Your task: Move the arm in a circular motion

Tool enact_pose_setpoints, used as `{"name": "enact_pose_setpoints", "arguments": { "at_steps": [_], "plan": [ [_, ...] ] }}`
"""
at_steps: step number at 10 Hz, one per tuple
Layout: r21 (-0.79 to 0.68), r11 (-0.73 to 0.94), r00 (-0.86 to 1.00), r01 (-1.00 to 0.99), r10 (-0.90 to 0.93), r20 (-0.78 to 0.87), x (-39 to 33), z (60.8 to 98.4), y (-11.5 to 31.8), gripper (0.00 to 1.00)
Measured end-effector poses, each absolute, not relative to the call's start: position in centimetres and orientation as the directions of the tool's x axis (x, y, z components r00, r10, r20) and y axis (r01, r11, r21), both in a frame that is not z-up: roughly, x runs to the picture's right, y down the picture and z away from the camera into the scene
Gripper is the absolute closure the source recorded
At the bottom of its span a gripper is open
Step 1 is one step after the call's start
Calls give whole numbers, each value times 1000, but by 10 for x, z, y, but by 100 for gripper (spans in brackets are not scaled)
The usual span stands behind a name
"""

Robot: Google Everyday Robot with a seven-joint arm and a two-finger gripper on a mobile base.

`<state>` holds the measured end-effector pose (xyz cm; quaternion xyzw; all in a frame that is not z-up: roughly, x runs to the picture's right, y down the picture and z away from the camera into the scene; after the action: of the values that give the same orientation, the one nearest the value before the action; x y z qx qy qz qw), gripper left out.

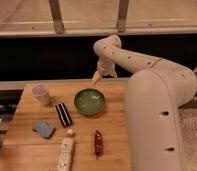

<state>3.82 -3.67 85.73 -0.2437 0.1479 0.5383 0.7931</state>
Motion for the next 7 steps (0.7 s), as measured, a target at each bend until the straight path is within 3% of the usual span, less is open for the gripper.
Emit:
{"name": "enact_pose_setpoints", "arguments": {
  "at_steps": [7],
  "plan": [
    [-311,400,506,-862,719,-477,2,758,97,20]
  ]
}}
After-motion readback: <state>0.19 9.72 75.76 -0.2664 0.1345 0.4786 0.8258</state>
